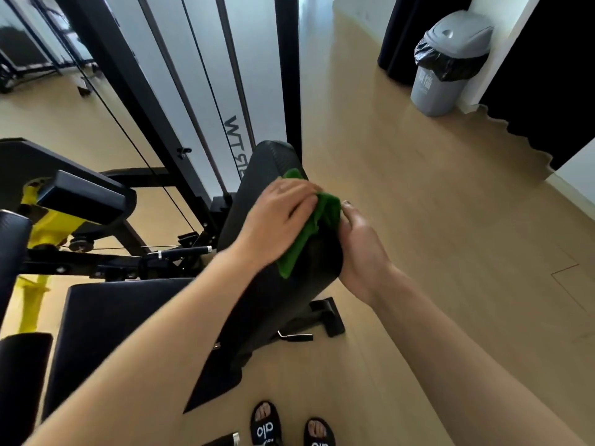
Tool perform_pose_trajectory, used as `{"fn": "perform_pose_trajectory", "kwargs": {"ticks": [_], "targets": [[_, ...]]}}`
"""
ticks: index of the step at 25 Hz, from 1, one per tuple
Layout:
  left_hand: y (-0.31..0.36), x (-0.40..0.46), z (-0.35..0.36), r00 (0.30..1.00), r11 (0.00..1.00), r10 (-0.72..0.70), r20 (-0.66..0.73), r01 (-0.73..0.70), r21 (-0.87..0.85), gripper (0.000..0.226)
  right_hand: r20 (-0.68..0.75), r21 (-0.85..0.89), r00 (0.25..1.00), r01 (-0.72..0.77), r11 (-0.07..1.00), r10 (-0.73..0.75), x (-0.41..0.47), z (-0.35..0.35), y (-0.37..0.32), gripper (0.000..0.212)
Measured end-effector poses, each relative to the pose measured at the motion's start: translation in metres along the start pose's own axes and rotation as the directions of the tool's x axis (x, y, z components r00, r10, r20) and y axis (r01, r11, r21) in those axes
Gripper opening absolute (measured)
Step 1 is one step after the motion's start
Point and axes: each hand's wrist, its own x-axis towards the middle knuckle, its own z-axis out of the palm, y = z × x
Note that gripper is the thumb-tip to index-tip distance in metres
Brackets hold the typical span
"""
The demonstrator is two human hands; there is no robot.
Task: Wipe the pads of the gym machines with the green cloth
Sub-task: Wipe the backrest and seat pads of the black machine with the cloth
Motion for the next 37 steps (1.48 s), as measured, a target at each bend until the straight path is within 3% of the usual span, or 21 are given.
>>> {"fn": "perform_pose_trajectory", "kwargs": {"ticks": [3, 5, 9, 11, 16, 19, 21, 24, 26, 28, 29, 32, 33, 37], "targets": [[-0.017, 0.037, 0.002, 0.982, 0.982, -0.188, -0.023, 0.188, -0.032, 0.030, -0.039, 0.004, 0.999, 0.018, 1.000, -0.018, -0.002, -0.005, 0.002, 0.059], [-0.017, 0.035, 0.008, 0.968, 0.966, -0.245, -0.053, 0.240, -0.094, 0.033, -0.095, -0.037, 0.993, 0.069, 0.997, -0.072, 0.004, -0.004, 0.002, 0.060], [0.010, -0.024, 0.019, 0.973, 0.950, -0.202, -0.114, 0.167, -0.262, 0.030, -0.067, 0.033, 0.996, 0.069, 0.997, -0.067, 0.012, 0.007, 0.002, 0.061], [0.029, -0.053, 0.026, 0.980, 0.956, -0.156, -0.123, 0.118, -0.269, 0.031, -0.089, 0.036, 0.994, 0.069, 0.997, -0.066, 0.013, 0.008, -0.001, 0.060], [0.046, -0.100, 0.062, 0.946, 0.993, 0.074, -0.315, -0.099, -0.064, 0.028, 0.037, -0.326, 0.996, 0.090, 0.941, -0.082, 0.007, 0.016, -0.012, 0.048], [0.044, -0.116, 0.090, 0.889, 0.999, 0.036, -0.457, -0.040, 0.001, 0.030, 0.077, -0.557, 0.983, 0.181, 0.811, -0.166, 0.006, 0.012, -0.006, 0.052], [0.043, -0.124, 0.106, 0.839, 1.000, -0.012, -0.545, 0.009, -0.007, 0.026, 0.086, -0.638, 0.968, 0.236, 0.733, -0.236, 0.006, 0.010, 0.002, 0.058], [0.035, -0.129, 0.121, 0.752, 0.997, -0.080, -0.654, 0.049, -0.065, 0.017, 0.059, -0.762, 0.936, 0.266, 0.590, -0.346, 0.003, 0.012, 0.008, 0.049], [0.032, -0.128, 0.123, 0.642, 0.932, -0.359, -0.678, 0.207, -0.298, 0.021, 0.031, -0.817, 0.914, 0.257, 0.516, -0.405, -0.001, 0.017, 0.011, 0.049], [0.024, -0.133, 0.120, 0.457, 0.757, -0.653, -0.604, 0.374, -0.536, 0.022, 0.009, -0.843, 0.876, 0.267, 0.467, -0.483, -0.005, 0.022, 0.018, 0.048], [0.020, -0.135, 0.116, 0.421, 0.696, -0.718, -0.554, 0.410, -0.590, 0.023, 0.002, -0.851, 0.856, 0.273, 0.449, -0.517, -0.005, 0.024, 0.021, 0.048], [0.018, -0.128, 0.096, 0.413, 0.581, -0.808, -0.420, 0.437, -0.687, 0.025, -0.002, -0.858, 0.838, 0.279, 0.431, -0.545, -0.001, 0.025, 0.021, 0.048], [0.026, -0.119, 0.088, 0.419, 0.584, -0.806, -0.418, 0.444, -0.680, 0.024, -0.010, -0.856, 0.840, 0.274, 0.438, -0.543, -0.001, 0.025, 0.020, 0.048], [0.078, -0.090, 0.086, 0.513, 0.764, -0.642, -0.570, 0.362, -0.534, 0.019, -0.038, -0.834, 0.865, 0.249, 0.493, -0.501, -0.004, 0.027, 0.014, 0.048]]}}
